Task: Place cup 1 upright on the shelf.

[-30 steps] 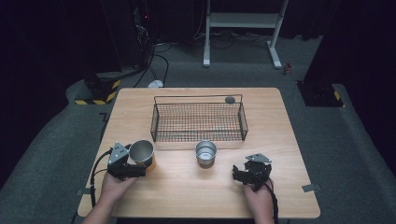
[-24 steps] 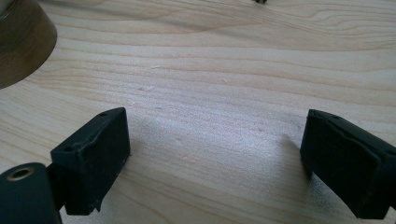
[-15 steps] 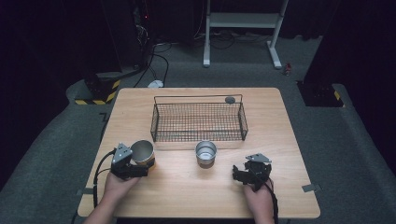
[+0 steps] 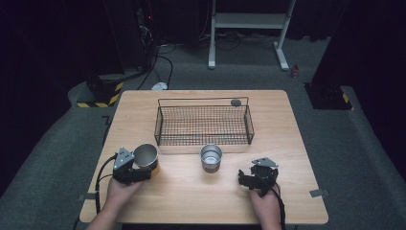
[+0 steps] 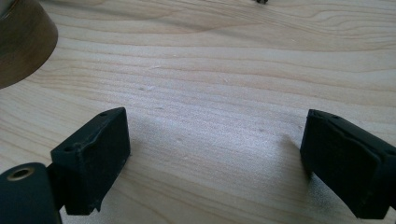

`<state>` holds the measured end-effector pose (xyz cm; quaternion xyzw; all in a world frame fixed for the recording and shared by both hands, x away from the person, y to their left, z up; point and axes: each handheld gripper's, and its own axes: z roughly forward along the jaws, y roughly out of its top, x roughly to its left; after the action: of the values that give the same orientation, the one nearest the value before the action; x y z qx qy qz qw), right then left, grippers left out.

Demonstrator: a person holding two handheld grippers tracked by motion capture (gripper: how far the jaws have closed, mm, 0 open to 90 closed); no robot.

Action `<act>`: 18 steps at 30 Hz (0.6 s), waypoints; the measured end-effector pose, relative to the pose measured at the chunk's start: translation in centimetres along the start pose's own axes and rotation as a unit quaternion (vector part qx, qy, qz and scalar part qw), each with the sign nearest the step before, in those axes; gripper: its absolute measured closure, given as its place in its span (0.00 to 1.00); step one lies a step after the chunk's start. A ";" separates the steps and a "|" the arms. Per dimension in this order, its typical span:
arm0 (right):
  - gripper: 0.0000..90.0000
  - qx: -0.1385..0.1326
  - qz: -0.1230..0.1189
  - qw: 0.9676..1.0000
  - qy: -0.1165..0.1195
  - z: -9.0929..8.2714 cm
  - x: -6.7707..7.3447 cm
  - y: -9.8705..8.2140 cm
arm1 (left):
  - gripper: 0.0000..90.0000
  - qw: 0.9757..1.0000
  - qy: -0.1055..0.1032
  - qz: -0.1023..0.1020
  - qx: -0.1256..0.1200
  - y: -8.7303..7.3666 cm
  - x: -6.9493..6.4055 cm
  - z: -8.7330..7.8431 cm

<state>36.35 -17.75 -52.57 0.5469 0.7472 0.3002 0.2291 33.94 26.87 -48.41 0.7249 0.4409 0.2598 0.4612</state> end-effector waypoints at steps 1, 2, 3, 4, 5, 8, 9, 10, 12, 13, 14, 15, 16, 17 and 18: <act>0.09 0.000 0.000 1.000 0.000 0.0 0.0 0.0 | 0.14 1.000 0.000 -0.001 0.000 0.0 0.0 0.0; 0.09 0.000 0.000 1.000 0.000 0.0 0.0 0.0 | 0.14 1.000 0.000 0.000 -0.001 0.0 0.0 0.0; 0.09 0.000 0.000 1.000 0.000 0.0 0.0 0.0 | 0.15 1.000 0.000 0.002 -0.001 0.0 0.1 0.0; 0.09 0.000 0.000 1.000 0.000 0.0 0.0 0.0 | 0.15 1.000 0.000 0.002 -0.001 0.0 0.1 0.0; 0.09 0.000 0.000 1.000 0.000 0.0 0.0 0.0 | 0.15 1.000 0.001 -0.001 -0.001 0.0 0.1 -0.1; 0.09 0.000 0.000 1.000 0.000 0.0 0.0 0.0 | 0.15 1.000 0.001 -0.002 -0.002 0.0 0.1 -0.1; 0.09 0.000 0.000 1.000 0.000 0.0 0.0 0.0 | 0.15 1.000 -0.002 -0.006 -0.002 -0.1 0.2 -0.2; 0.09 0.000 0.000 1.000 0.000 0.0 0.0 0.0 | 0.15 1.000 -0.002 -0.006 -0.002 -0.1 0.2 -0.2; 0.09 0.000 0.000 1.000 0.000 0.0 0.0 0.0 | 0.15 1.000 -0.005 -0.015 -0.005 -0.1 0.3 -0.3; 0.09 0.000 0.000 1.000 0.000 0.0 0.0 0.0 | 0.15 1.000 -0.005 -0.018 -0.009 0.0 0.3 -0.4; 0.09 0.000 0.000 1.000 0.000 0.0 0.0 0.0 | 0.15 1.000 -0.005 -0.018 -0.009 0.0 0.3 -0.4; 0.09 0.000 -0.001 1.000 0.000 0.0 0.0 0.0 | 0.15 1.000 -0.005 -0.015 -0.011 0.0 0.3 -0.5; 0.09 0.000 0.000 1.000 0.000 0.0 0.0 0.0 | 0.15 1.000 -0.004 -0.013 -0.012 0.0 0.3 -0.5; 0.09 0.000 0.000 1.000 0.000 0.0 0.0 0.0 | 0.15 1.000 -0.004 -0.011 -0.012 0.1 0.4 -0.5; 0.09 0.000 0.000 1.000 0.000 0.0 0.0 0.0 | 0.15 1.000 -0.004 -0.012 -0.013 0.1 0.4 -0.5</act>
<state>36.35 -17.75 -52.57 0.5465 0.7474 0.3001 0.2293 33.78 27.40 -48.14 0.7146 0.4443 0.2569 0.4755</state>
